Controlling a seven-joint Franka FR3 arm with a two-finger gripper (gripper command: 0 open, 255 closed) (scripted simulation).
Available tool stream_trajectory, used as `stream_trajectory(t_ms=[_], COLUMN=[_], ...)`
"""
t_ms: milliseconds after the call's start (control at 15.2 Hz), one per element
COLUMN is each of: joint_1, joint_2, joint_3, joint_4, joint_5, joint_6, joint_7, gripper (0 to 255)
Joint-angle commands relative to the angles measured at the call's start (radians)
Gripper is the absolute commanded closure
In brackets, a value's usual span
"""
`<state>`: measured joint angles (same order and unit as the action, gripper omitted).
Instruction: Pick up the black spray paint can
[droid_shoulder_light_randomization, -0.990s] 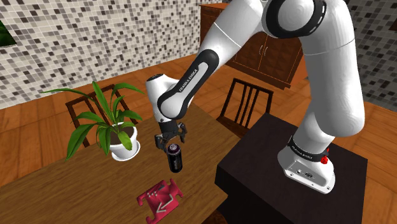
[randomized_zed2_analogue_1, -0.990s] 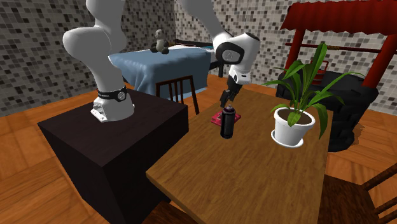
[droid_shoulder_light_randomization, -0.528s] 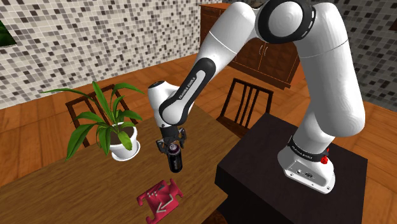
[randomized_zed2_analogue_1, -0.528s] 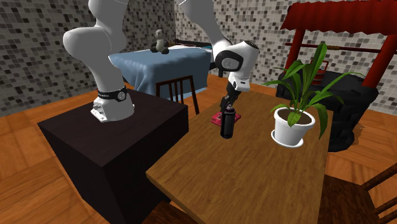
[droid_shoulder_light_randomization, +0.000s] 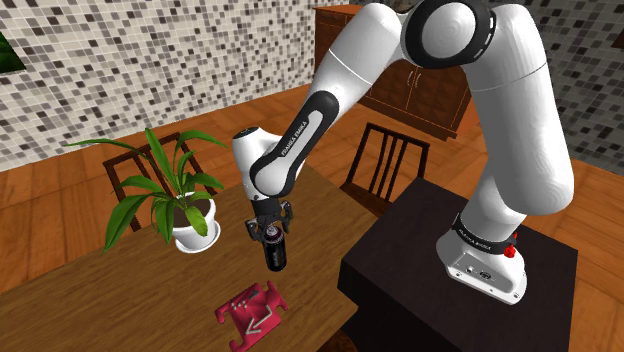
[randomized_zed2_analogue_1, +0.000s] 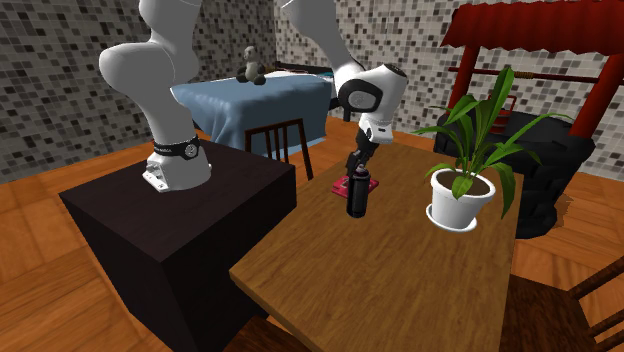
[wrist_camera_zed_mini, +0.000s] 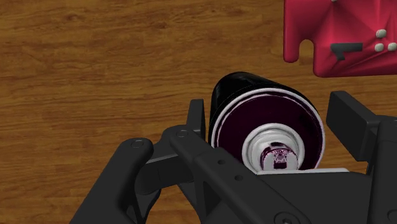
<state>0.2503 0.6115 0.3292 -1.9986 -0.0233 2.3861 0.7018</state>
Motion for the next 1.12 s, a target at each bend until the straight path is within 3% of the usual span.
stream_trajectory(t_ms=[0,1056], joint_1=[0.000,-0.033], joint_2=[0.002,-0.164], joint_3=[0.000,0.039], joint_4=[0.000,-0.016], joint_5=[0.000,0.048], joint_6=[0.000,-0.145], joint_7=[-0.001,-0.010], gripper=[255,255])
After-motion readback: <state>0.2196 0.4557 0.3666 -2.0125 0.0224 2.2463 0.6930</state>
